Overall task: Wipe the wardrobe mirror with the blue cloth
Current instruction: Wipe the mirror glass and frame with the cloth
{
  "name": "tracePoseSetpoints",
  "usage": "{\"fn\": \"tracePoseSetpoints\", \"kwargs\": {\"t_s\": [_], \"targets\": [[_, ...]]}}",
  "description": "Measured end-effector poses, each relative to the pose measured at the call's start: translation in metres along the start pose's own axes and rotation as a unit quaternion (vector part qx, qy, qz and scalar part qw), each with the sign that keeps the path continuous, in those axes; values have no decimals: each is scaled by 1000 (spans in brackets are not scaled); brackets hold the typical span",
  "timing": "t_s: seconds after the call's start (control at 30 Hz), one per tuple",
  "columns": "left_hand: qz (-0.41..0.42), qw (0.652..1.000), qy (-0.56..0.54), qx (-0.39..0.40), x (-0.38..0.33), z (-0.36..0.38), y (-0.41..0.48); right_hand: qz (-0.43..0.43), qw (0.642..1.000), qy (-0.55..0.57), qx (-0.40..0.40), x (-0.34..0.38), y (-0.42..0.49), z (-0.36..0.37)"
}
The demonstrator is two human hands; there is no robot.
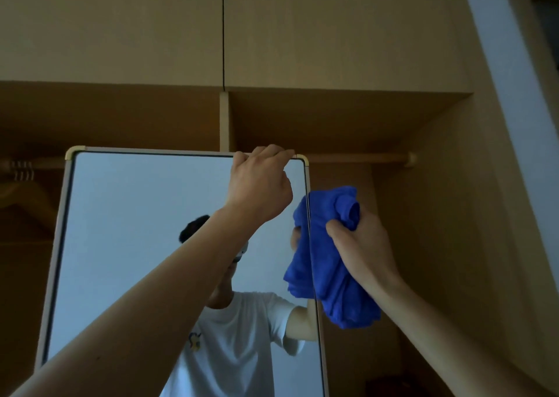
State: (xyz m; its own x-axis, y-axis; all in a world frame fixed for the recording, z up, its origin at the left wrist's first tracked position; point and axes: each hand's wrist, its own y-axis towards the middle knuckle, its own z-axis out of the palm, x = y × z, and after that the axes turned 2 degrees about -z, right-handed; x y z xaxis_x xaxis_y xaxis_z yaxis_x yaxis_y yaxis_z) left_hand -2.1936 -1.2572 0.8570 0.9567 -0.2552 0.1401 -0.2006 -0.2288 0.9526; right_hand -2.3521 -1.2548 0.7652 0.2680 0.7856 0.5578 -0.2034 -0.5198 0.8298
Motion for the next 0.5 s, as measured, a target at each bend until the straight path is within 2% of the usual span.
{"fn": "tracePoseSetpoints", "kwargs": {"t_s": [0.1, 0.37, 0.5], "targets": [[0, 1000, -7, 1, -1, 1, 0, -40, 999, -13, -3, 17, 19, 2], [-4, 1000, -29, 7, -3, -4, 1, -166, 968, -183, -36, 54, 74, 8], [-5, 1000, -30, -6, -1, -1, 0, -197, 949, -246, -5, 67, 87, 6]]}}
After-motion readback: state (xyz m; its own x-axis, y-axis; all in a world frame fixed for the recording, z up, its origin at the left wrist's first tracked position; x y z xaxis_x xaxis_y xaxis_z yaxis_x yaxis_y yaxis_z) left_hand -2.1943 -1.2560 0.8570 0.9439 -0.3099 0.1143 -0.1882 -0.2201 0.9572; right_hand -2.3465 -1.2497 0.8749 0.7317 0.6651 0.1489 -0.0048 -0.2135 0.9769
